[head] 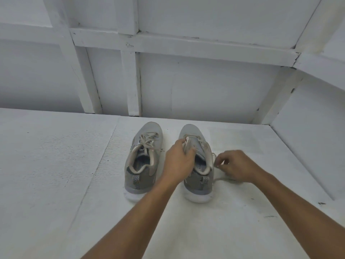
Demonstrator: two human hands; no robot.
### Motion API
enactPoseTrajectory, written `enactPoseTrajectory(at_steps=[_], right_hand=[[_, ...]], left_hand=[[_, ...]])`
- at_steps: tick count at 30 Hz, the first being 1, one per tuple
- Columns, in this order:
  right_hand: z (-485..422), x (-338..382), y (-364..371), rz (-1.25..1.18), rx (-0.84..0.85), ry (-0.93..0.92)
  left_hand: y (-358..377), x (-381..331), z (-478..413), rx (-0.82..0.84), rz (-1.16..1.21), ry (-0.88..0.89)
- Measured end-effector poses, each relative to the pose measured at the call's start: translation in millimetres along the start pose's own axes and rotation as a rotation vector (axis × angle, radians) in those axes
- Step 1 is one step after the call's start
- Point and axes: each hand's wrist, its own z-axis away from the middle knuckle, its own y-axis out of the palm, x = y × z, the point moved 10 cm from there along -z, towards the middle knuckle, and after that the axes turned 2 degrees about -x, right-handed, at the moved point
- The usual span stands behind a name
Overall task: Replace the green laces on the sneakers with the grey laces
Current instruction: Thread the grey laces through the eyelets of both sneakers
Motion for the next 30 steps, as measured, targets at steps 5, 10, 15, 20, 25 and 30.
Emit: enactPoseTrajectory(at_steps=[5, 10, 15, 20, 25, 30], right_hand=[[10, 4, 33, 0.109, 0.082, -0.169], [13, 1, 40, 0.149, 0.075, -0.234], [13, -9, 21, 0.357, -0.084, -0.19], [13, -20, 0, 0.441, -0.225, -0.084], [13, -6, 28, 0.335, -0.027, -0.164], [6, 4, 34, 0.375, -0.073, -0.157]], left_hand=[[6, 17, -3, 0.001, -0.033, -0.036], [9, 25, -8, -0.029, -0.082, -0.007], [9, 27, -10, -0.057, -0.124, 0.01], [9, 30, -11, -0.065, -0.106, 0.008], [10, 31, -12, -0.076, -0.118, 0.023], [10, 30, -12, -0.074, -0.083, 0.043]])
